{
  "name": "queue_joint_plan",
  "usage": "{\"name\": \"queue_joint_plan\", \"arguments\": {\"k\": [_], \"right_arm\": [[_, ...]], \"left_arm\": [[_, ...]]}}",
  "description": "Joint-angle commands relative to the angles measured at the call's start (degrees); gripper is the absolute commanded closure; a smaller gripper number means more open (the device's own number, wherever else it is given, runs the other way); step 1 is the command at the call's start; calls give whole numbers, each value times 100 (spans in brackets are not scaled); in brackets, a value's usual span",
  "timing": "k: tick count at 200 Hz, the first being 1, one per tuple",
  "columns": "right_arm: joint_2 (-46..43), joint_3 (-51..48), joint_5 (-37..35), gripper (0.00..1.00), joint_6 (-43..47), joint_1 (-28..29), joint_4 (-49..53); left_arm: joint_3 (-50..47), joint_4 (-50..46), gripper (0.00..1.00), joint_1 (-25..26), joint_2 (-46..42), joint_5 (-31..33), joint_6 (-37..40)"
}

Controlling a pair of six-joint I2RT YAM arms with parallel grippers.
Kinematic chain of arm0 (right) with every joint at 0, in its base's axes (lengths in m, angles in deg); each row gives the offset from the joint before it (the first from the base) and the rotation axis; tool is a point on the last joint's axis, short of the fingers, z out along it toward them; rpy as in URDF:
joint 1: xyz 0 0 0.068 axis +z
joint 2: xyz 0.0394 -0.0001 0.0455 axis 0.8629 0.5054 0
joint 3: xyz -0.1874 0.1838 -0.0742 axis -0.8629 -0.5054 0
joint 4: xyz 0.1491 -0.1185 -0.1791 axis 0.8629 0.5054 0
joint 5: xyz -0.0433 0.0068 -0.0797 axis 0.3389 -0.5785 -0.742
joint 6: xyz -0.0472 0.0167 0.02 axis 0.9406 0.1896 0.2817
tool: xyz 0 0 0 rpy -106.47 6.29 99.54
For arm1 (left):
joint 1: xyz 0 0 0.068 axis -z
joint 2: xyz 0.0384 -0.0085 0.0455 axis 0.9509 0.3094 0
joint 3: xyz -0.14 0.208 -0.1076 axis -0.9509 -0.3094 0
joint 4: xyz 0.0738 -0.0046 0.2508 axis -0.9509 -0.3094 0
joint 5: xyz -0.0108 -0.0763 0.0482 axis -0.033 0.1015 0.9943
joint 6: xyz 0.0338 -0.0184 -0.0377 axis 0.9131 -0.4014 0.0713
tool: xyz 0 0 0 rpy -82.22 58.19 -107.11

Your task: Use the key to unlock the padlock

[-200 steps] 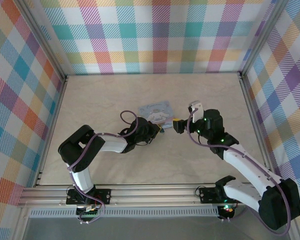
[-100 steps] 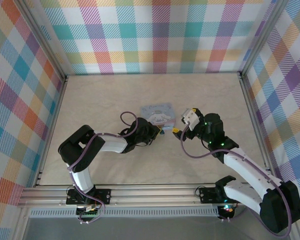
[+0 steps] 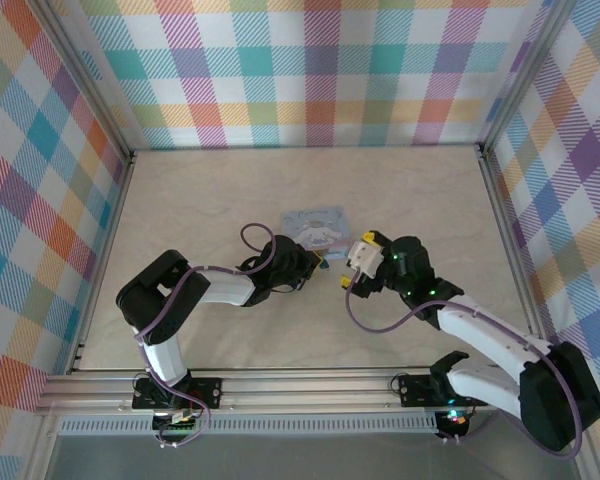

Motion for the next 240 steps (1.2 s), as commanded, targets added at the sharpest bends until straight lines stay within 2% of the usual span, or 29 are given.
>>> {"name": "queue_joint_plan", "arguments": {"k": [1,63,137,240], "right_arm": [[187,-162,-311,0,469,232,-570],[951,-293,-678,8,661,688,-1407],[1654,-188,-667,16,638,934,-1682],[1991,-63,-884,49,520,1037,-1807]], "left_arm": [[-45,-494,96,96,-36,-62,-101],[-41,-493,96,94,-44,-55,-112],[-25,-499,95,97,-40,-53,-114],[-35,-511,95,97,-47,-53,-118]]}}
